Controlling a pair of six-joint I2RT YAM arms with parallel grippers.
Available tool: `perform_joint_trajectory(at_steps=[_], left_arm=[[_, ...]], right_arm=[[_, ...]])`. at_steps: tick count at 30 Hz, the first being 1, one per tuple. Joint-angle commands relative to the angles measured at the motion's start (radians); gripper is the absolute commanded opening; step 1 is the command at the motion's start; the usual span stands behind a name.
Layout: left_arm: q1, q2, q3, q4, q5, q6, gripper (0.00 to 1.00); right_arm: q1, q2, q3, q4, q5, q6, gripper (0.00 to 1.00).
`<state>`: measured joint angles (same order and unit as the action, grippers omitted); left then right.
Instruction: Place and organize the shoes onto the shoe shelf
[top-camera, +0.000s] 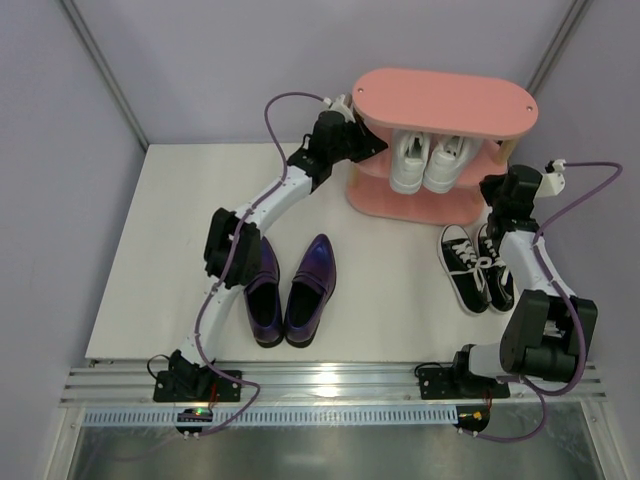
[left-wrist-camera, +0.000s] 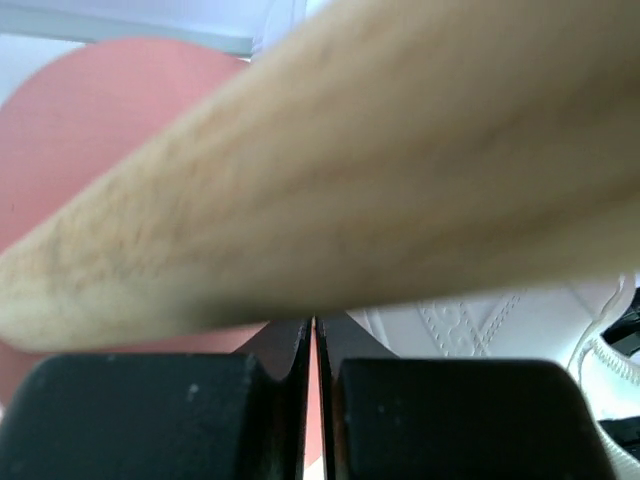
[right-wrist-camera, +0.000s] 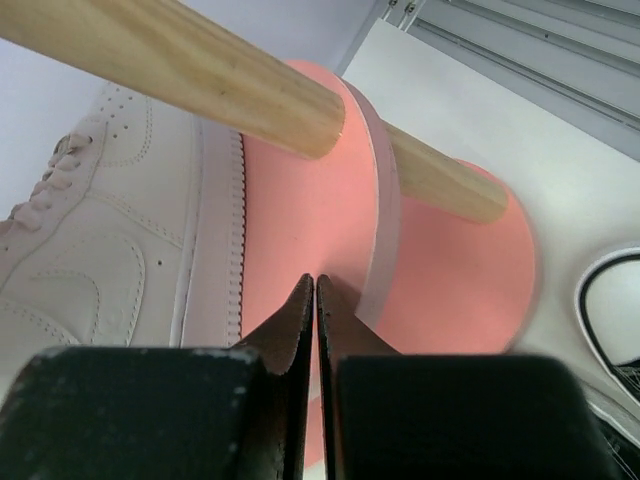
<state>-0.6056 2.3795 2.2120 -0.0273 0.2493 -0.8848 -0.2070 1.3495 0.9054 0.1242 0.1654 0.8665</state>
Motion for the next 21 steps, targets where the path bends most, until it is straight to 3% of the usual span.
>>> perform_joint_trajectory(at_steps=[1, 8, 12, 16, 21], left_arm=[[0.006, 0.038, 0.075, -0.016, -0.016, 0.009, 0.00], [0.007, 0.066, 0.083, -0.003, -0.013, 0.003, 0.01], [0.007, 0.081, 0.084, 0.007, -0.001, -0.005, 0.00], [0.007, 0.086, 0.075, 0.009, 0.019, -0.008, 0.00], [0.007, 0.063, 0.009, 0.048, 0.038, -0.017, 0.00]], right_arm=[[-0.005, 0.060, 0.042, 0.093, 0.017, 0.042, 0.04], [-0.005, 0.172, 0.009, 0.322, -0.079, 0.115, 0.04], [-0.003, 0.281, 0.053, 0.394, -0.275, 0.109, 0.04], [-0.005, 0.382, 0.138, 0.402, -0.501, 0.078, 0.04], [-0.005, 0.430, 0.162, 0.365, -0.612, -0.010, 0.04]])
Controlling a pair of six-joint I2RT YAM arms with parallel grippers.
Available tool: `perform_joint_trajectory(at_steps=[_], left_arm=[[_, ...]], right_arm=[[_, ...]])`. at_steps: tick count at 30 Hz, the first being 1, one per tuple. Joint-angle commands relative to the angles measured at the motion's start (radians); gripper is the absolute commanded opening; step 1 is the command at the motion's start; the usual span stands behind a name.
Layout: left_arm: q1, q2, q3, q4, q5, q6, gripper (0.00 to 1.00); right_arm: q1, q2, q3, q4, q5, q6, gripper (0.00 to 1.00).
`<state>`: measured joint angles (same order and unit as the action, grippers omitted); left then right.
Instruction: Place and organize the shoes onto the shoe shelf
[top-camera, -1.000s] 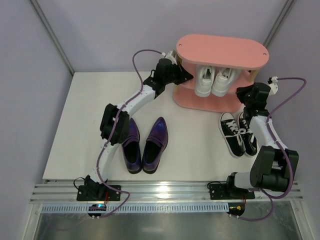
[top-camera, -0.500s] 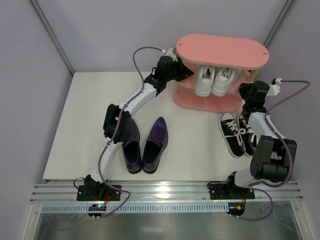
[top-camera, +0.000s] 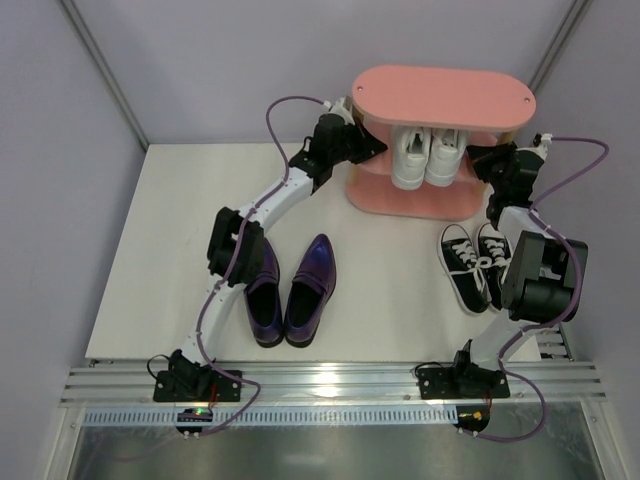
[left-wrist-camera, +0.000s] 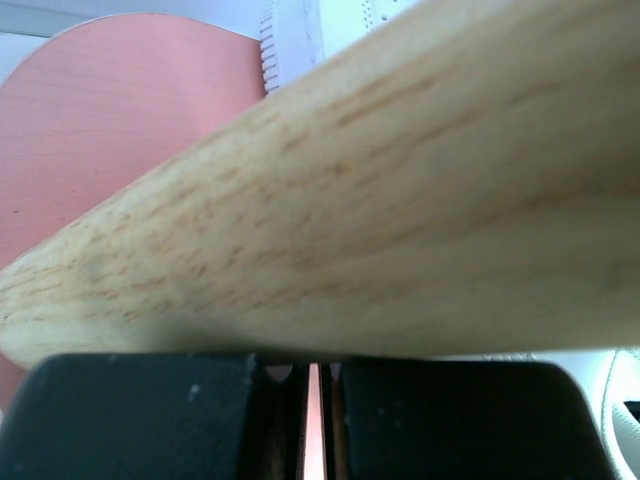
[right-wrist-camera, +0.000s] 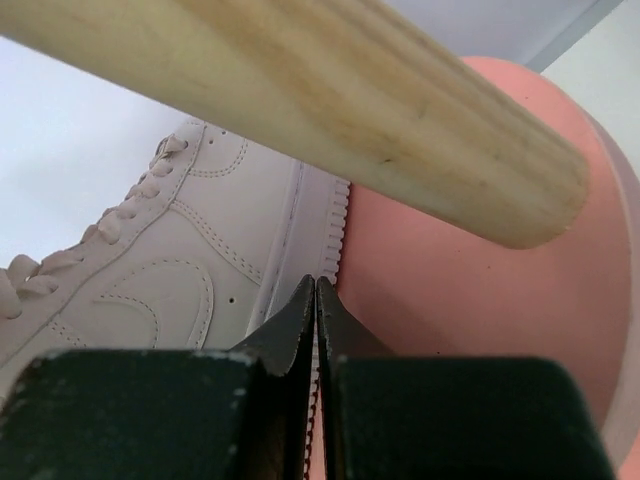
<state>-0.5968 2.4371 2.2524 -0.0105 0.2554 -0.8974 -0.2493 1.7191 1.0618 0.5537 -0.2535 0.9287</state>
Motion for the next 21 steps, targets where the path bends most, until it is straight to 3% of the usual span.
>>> perform_joint_trajectory(at_steps=[1, 14, 21], left_arm=[[-0.001, -0.003, -0.039, 0.044, 0.038, -0.009, 0.00], [-0.077, -0.056, -0.151, 0.150, 0.036, -0.064, 0.00], [-0.127, -0.053, -0.140, 0.164, 0.010, -0.089, 0.01]], right_arm=[[0.038, 0.060, 0.004, -0.072, -0.199, -0.088, 0.04], [0.027, -0.045, -0.115, -0.155, -0.228, -0.232, 0.04], [0.012, -0.151, -0.132, -0.334, -0.205, -0.324, 0.04]])
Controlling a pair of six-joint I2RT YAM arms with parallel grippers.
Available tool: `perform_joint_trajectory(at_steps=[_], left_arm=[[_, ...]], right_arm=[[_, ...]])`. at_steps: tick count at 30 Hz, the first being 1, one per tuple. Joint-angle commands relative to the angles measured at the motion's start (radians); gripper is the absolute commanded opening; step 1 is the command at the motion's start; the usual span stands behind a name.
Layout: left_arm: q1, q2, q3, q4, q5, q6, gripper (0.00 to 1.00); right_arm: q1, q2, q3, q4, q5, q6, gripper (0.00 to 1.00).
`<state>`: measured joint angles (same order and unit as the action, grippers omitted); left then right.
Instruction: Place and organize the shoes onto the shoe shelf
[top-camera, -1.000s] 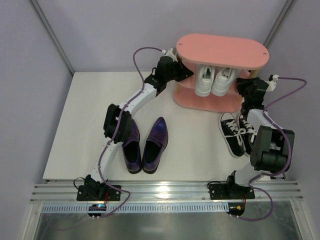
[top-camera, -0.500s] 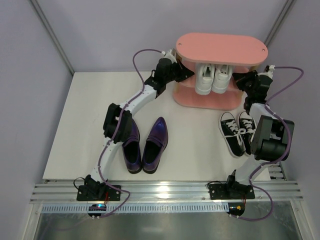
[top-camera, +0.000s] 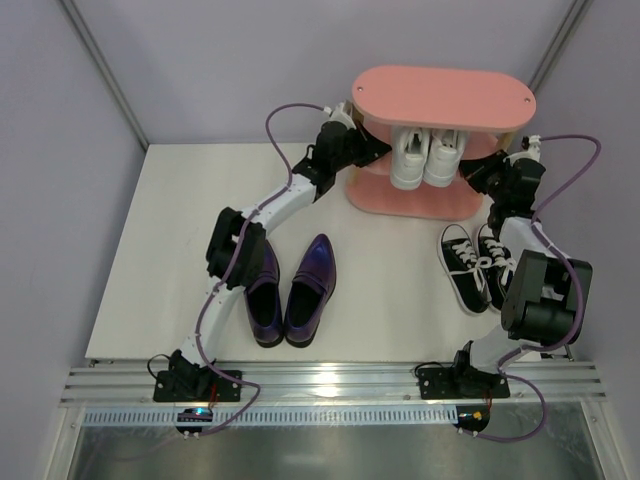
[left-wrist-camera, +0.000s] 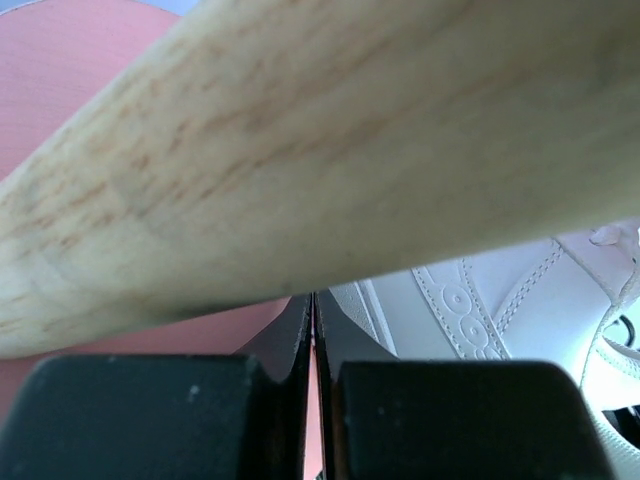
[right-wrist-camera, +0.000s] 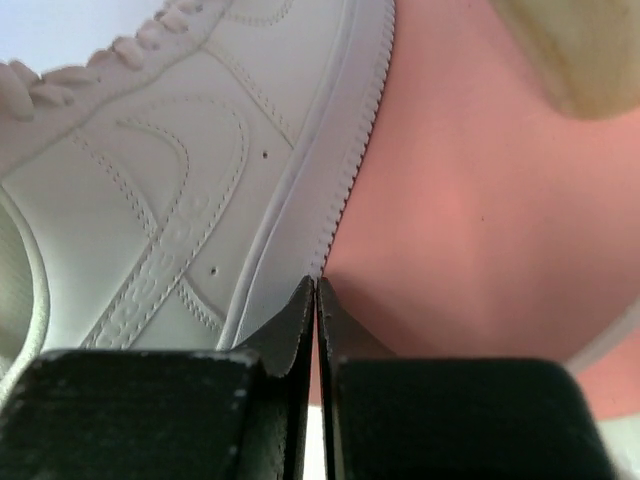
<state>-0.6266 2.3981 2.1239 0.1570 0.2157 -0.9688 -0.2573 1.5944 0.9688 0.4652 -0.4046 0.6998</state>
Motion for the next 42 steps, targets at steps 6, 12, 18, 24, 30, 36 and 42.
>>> perform_joint_trajectory(at_steps=[6, 12, 18, 24, 30, 36, 42], left_arm=[[-0.127, 0.012, 0.034, -0.013, 0.030, -0.030, 0.00], [-0.143, 0.030, 0.051, -0.010, 0.017, -0.057, 0.00], [-0.162, 0.027, 0.051, -0.007, -0.004, -0.062, 0.00], [-0.165, -0.008, 0.018, -0.011, -0.010, -0.054, 0.00], [-0.151, -0.167, -0.162, -0.011, -0.056, 0.015, 0.00], [-0.113, -0.375, -0.417, -0.028, -0.148, 0.108, 0.59], [-0.088, -0.621, -0.631, -0.106, -0.206, 0.159, 0.89]], right_arm=[[0.021, -0.219, -0.073, -0.482, 0.147, -0.128, 0.04], [0.020, -0.336, -0.065, -0.655, 0.192, -0.154, 0.04], [0.023, -0.392, -0.056, -0.729, 0.076, -0.195, 0.04], [0.039, -0.448, -0.042, -0.760, 0.041, -0.217, 0.04], [0.049, -0.471, -0.005, -0.856, 0.128, -0.261, 0.04], [0.050, -0.545, -0.051, -0.928, 0.379, -0.263, 0.06], [0.049, -0.620, -0.087, -1.005, 0.613, -0.249, 0.73]])
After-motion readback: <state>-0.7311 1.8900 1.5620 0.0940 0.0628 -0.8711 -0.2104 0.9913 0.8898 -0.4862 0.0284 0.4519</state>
